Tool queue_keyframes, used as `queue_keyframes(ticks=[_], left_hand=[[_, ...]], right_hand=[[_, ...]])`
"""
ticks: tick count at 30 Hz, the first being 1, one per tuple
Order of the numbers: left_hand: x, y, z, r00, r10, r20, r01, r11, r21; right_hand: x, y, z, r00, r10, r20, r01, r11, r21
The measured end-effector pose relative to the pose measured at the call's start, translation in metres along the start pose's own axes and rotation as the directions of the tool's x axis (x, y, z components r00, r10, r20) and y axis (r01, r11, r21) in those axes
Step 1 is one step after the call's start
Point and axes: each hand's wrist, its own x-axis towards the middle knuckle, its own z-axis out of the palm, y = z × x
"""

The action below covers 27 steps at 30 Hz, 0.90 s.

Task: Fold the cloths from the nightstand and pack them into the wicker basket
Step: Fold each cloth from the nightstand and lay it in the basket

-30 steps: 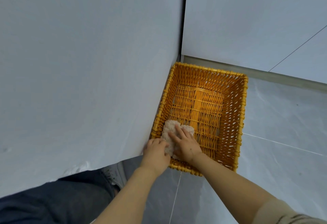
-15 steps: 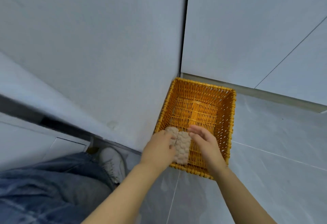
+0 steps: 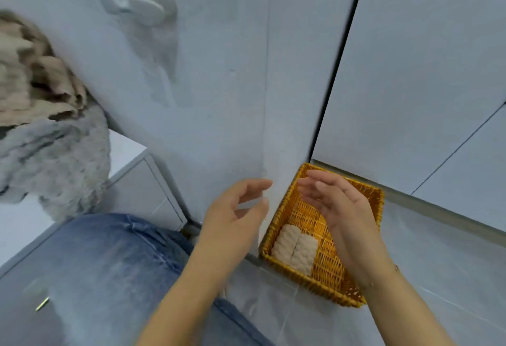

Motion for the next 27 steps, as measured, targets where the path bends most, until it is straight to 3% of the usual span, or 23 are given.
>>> queue_keyframes(ticks=[7,15,22,27], left_hand=[[-0.031,0.014,-0.073,0.977,0.087,-0.194,-0.1,0.994,-0.055],[-0.048,0.019,-0.16,0.89,0.135,-0.435,-0.181,0.981,-0.065],[-0.048,0.012,-0.225,0.831,0.121,-0.542,-0.126,0.992,0.028],[-0.046,0.005,-0.267,0.773,0.077,-0.63,-0.053,0.997,0.056]], right_hand=[[-0.02,-0.044,0.078,0.975,-0.072,0.211,0.085,0.995,-0.055],[-0.008,-0.06,0.188,0.897,-0.153,0.416,0.199,0.978,-0.068],[0.016,-0.058,0.28,0.826,-0.132,0.548,0.168,0.986,-0.016],[0.045,-0.049,0.35,0.716,-0.133,0.685,0.218,0.975,-0.038]])
